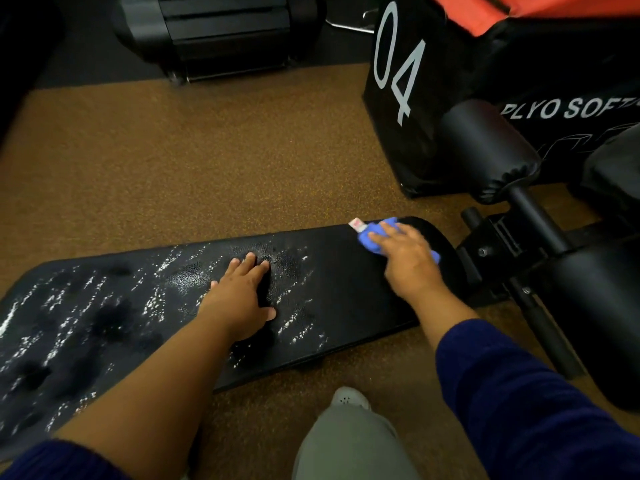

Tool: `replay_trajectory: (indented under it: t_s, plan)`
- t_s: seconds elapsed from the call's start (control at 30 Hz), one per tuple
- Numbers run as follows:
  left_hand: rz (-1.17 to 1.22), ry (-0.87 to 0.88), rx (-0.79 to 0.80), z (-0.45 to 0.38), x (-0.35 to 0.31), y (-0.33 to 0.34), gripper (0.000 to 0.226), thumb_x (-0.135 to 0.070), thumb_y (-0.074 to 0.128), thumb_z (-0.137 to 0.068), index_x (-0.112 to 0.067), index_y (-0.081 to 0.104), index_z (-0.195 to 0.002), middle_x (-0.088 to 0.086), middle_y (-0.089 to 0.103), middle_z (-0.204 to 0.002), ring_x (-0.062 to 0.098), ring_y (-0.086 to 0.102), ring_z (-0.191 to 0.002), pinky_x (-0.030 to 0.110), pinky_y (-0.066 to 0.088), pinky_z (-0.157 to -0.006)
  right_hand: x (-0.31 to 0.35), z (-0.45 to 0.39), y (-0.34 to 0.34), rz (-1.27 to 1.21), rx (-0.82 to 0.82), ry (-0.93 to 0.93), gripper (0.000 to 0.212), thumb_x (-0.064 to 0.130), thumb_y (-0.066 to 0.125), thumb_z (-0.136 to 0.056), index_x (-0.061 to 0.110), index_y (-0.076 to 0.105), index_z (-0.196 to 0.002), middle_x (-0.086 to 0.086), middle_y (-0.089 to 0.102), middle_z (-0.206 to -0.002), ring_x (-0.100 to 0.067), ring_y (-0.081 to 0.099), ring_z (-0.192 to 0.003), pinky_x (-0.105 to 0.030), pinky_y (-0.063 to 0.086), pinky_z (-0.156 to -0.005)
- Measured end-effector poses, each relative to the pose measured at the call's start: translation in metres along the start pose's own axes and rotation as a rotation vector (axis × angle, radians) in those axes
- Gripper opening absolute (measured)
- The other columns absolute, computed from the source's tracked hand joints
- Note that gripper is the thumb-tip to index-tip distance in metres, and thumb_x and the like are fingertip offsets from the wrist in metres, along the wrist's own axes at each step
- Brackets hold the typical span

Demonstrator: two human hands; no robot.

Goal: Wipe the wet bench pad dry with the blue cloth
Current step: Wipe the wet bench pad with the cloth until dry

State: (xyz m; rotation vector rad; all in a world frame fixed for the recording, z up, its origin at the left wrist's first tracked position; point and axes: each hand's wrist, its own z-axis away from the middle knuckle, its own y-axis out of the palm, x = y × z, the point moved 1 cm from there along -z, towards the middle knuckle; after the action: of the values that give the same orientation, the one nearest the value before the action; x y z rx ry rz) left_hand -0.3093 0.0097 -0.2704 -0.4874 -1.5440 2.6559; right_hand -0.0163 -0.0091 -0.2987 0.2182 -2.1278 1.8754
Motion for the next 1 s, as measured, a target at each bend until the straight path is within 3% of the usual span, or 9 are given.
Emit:
replay_trajectory:
  t_s: [0.13,0.23,0.37,0.43,0.53,0.67,0.73,0.9,1.0]
  plan:
    - [-0.005,0.007,-0.005,0.0,0.0,0.0,0.093,-0.04,0.068,-0.082,-0.031,0.008,-0.152,-0.007,-0.007,-0.162,0.02,-0.008,-0.149,0.055,0.012,-0.117,-0.022,-0.015,-0.019,0.181,0.016,0.315,0.051,0.001,0.05,-0.083,0.022,0.049,-0.13,-0.005,0.044,-0.138,-0.032,0.039,-0.116,-0.04,0.035,-0.1]
    - [-0.006,0.004,-0.002,0.0,-0.001,0.0,0.093,-0.039,0.068,-0.083,-0.03,0.008,-0.153,-0.007,-0.007,-0.162,0.02,-0.008,-0.149,0.055,0.011,-0.117,0.002,-0.033,-0.024,0.258,0.031,0.484,0.04,0.011,0.051,-0.087,0.022,0.048,-0.125,-0.004,0.046,-0.131,-0.032,0.038,-0.112,-0.042,0.036,-0.092]
    - [0.004,0.007,-0.01,-0.001,0.0,0.001,0.093,-0.039,0.068,-0.083,-0.031,0.007,-0.152,-0.007,-0.008,-0.162,0.02,-0.009,-0.149,0.055,0.011,-0.117,0.065,-0.043,-0.012,0.122,0.126,0.267,0.032,0.012,0.044,-0.093,0.026,0.05,-0.122,-0.004,0.046,-0.128,-0.028,0.037,-0.116,-0.038,0.033,-0.097]
    - [0.009,0.008,-0.002,0.0,0.001,0.0,0.092,-0.039,0.067,-0.084,-0.032,0.006,-0.152,-0.008,-0.009,-0.161,0.019,-0.01,-0.149,0.054,0.01,-0.117,0.064,-0.045,-0.01,0.088,0.138,0.205,0.033,0.012,0.039,-0.096,0.03,0.05,-0.121,-0.001,0.045,-0.126,-0.027,0.037,-0.115,-0.037,0.032,-0.097]
    - [0.012,0.014,0.0,0.001,0.001,-0.001,0.092,-0.039,0.066,-0.084,-0.032,0.005,-0.152,-0.009,-0.01,-0.161,0.018,-0.011,-0.149,0.053,0.009,-0.118,0.017,-0.043,-0.02,0.121,0.07,0.255,0.039,0.011,0.043,-0.092,0.038,0.05,-0.119,0.004,0.048,-0.128,-0.028,0.039,-0.113,-0.041,0.034,-0.094]
    - [0.003,0.012,-0.009,0.0,0.001,0.001,0.092,-0.039,0.066,-0.085,-0.032,0.004,-0.152,-0.008,-0.01,-0.161,0.019,-0.011,-0.149,0.053,0.009,-0.117,-0.04,-0.04,-0.041,0.247,0.081,0.53,0.03,0.019,0.038,-0.096,0.024,0.049,-0.123,-0.013,0.052,-0.123,-0.033,0.039,-0.112,-0.044,0.034,-0.093]
    - [-0.002,0.011,-0.014,-0.001,0.001,0.002,0.092,-0.039,0.066,-0.084,-0.032,0.005,-0.152,-0.008,-0.01,-0.161,0.019,-0.011,-0.149,0.054,0.01,-0.117,-0.04,-0.041,-0.039,0.236,0.079,0.563,0.03,0.018,0.038,-0.097,0.022,0.048,-0.125,-0.017,0.051,-0.122,-0.033,0.038,-0.113,-0.045,0.034,-0.094]
    - [-0.012,0.011,-0.013,0.0,-0.001,0.002,0.092,-0.039,0.066,-0.084,-0.031,0.004,-0.152,-0.007,-0.01,-0.161,0.02,-0.011,-0.149,0.055,0.01,-0.117,0.011,-0.037,-0.013,0.111,-0.014,0.356,0.044,0.005,0.052,-0.086,0.023,0.053,-0.126,-0.013,0.05,-0.127,-0.03,0.042,-0.118,-0.037,0.033,-0.101]
    - [-0.012,0.013,-0.007,0.0,-0.001,0.002,0.092,-0.038,0.066,-0.084,-0.03,0.004,-0.152,-0.007,-0.01,-0.161,0.021,-0.011,-0.149,0.055,0.01,-0.117,0.058,-0.038,0.006,0.008,-0.018,0.23,0.04,0.004,0.052,-0.086,0.019,0.057,-0.122,-0.01,0.053,-0.125,-0.029,0.045,-0.116,-0.034,0.033,-0.101]
